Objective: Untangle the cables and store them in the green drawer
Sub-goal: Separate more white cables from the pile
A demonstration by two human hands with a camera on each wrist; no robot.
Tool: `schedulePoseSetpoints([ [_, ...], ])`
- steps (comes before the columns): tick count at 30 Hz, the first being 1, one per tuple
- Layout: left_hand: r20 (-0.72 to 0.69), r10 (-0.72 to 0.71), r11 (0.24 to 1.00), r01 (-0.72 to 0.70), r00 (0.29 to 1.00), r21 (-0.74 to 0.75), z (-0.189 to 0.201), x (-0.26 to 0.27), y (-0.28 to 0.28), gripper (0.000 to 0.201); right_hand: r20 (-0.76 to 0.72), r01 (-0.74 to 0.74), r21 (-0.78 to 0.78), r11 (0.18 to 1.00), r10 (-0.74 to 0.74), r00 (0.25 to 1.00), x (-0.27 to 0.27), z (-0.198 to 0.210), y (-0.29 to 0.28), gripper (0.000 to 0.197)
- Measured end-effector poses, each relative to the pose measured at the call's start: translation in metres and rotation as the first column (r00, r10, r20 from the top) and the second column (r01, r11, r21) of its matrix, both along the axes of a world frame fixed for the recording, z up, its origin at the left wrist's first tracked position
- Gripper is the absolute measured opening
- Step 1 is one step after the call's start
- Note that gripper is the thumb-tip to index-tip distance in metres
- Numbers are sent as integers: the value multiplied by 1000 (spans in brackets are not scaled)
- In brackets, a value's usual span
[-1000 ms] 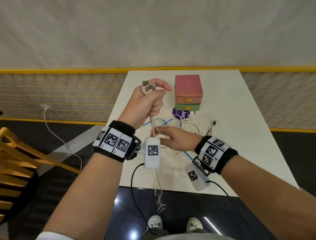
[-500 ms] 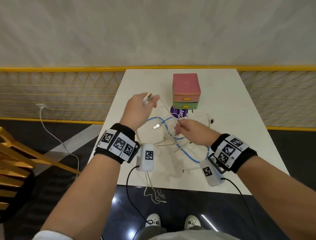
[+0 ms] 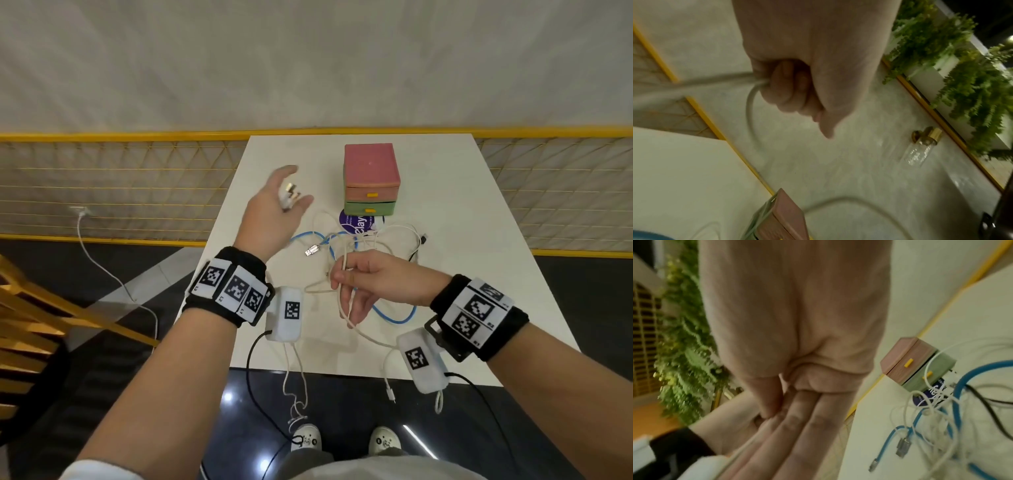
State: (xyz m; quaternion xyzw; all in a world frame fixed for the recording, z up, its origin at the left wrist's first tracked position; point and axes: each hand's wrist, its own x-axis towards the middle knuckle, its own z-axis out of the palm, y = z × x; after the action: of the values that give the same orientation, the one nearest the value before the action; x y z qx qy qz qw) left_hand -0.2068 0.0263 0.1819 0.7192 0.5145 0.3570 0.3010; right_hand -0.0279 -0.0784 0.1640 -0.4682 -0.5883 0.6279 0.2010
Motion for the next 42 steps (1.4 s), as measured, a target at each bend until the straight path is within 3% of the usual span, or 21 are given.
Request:
schedulePoseSetpoints([
  [3, -137, -262, 965, 258, 955, -45, -3, 9, -9, 37, 41, -83, -67, 994, 86, 996, -5, -7, -6, 20],
  [6, -58, -231, 971, 226, 971, -76, -8, 16, -11, 24, -60, -376, -148, 915, 371, 927, -16, -7, -18, 23],
  [8, -8, -215, 973, 214, 977, -83, -9, 17, -10, 19, -151, -470, -133, 873, 451, 880, -22, -3, -23, 25],
  [11, 73, -310, 936, 318, 948, -149, 2, 19, -20, 19, -169, -361, -71, 930, 346, 923, -26, 4, -19, 27],
  [14, 90, -458, 846, 464, 885, -262, 14, 16, -32, 27, -46, -137, 18, 990, 138, 989, -20, 6, -4, 26],
  [17, -51, -557, 788, 507, 829, -350, 13, 7, -30, 39, 114, -43, 111, 993, 30, 993, -6, 4, 7, 23],
  [19, -219, -569, 793, 458, 793, -402, 5, 2, -24, 44, 127, 44, 143, 989, -63, 990, 2, 2, 9, 23],
  [21, -329, -486, 860, 376, 810, -345, 2, 2, -23, 38, 111, 114, 152, 982, -132, 985, 8, -1, 10, 22],
  [22, -335, -392, 911, 312, 857, -269, 2, 2, -23, 37, 130, 114, 152, 982, -134, 982, 11, -5, 10, 22],
  [24, -235, -120, 987, 91, 965, -129, 4, 1, -19, 32, 221, 42, 146, 988, -74, 972, 14, -15, 5, 23],
  [26, -91, 98, 993, -104, 991, -59, 8, -3, -12, 34, 386, -118, 121, 986, 63, 920, 13, -27, -5, 22],
  [29, -63, 186, 981, -189, 981, -49, 10, -5, -9, 54, 539, -292, 56, 955, 217, 814, 3, -39, -18, 22],
  [31, -77, 229, 971, -233, 970, -54, 7, -3, -10, 56, 451, -262, -36, 964, 249, 857, -8, -30, -22, 25],
  [34, -66, 270, 961, -273, 961, -50, 3, -1, -10, 54, 36, -188, -141, 972, 195, 980, -22, -2, -23, 26],
  [37, -48, 268, 961, -270, 962, -54, 0, -3, -7, 54, -226, -180, -109, 978, 152, 962, -25, 19, -21, 25],
  [40, -69, 245, 965, -250, 967, -81, -5, -5, -5, 54, -267, -95, -130, 987, 58, 962, -24, 16, -17, 26],
  [42, -104, 209, 968, -220, 972, -117, -10, -7, -3, 51, -163, -34, -179, 983, 4, 987, -21, 4, -13, 35],
])
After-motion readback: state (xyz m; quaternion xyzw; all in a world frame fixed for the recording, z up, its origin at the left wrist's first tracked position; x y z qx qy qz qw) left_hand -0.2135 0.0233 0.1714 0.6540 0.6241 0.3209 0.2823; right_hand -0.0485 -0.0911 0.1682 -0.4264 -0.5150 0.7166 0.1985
